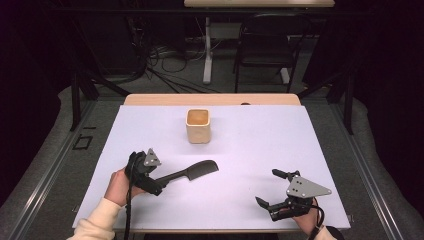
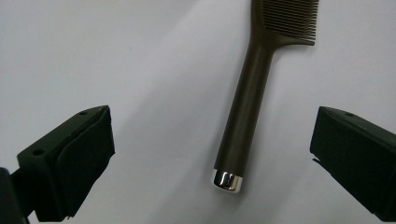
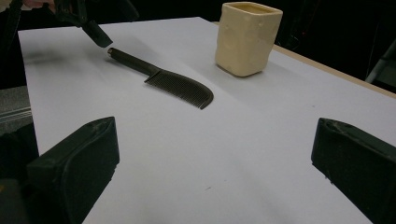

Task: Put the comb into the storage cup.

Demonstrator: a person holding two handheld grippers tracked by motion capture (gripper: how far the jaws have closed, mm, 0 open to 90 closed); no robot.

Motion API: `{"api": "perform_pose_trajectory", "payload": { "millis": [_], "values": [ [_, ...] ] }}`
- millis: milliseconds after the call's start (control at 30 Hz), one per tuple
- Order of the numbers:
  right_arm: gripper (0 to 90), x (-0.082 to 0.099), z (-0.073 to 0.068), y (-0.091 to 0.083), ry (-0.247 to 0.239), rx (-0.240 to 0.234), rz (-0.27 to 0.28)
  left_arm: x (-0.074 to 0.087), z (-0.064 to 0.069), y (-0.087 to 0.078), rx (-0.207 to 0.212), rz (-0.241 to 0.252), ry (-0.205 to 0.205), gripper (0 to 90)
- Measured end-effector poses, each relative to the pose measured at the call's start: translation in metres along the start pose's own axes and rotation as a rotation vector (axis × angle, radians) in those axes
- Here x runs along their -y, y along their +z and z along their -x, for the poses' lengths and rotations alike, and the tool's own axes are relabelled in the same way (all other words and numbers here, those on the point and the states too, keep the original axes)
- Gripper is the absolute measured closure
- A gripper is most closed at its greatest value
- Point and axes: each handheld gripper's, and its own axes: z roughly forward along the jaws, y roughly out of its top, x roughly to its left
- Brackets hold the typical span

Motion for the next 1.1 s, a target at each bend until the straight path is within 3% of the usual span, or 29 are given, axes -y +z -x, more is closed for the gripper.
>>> {"api": "perform_pose_trajectory", "payload": {
  "millis": [267, 433, 733, 800, 967, 1033, 1100],
  "values": [
    [0.6, 0.000, 0.000, 0.000, 0.000, -0.004, 0.000, -0.008, 0.003, 0.005, 0.021, -0.036, 0.044, 0.0],
    [0.5, 0.000, -0.001, 0.000, 0.004, -0.003, 0.000, -0.014, 0.007, 0.002, 0.039, -0.048, 0.102, 0.0],
    [0.6, 0.000, 0.000, 0.001, 0.004, -0.010, -0.006, -0.025, 0.008, 0.014, 0.059, -0.079, 0.126, 1.4],
    [0.5, 0.000, -0.001, 0.001, 0.005, -0.010, -0.002, -0.029, 0.011, 0.016, 0.072, -0.078, 0.141, 6.5],
    [0.6, 0.000, -0.001, 0.001, 0.006, -0.017, -0.010, -0.039, 0.016, 0.027, 0.094, -0.143, 0.209, 25.5],
    [0.5, 0.000, -0.001, 0.001, 0.001, -0.016, -0.006, -0.042, 0.015, 0.029, 0.095, -0.160, 0.206, 33.8],
    [0.5, 0.000, -0.001, 0.001, 0.002, -0.018, -0.005, -0.046, 0.014, 0.033, 0.123, -0.172, 0.212, 42.5]
  ]
}}
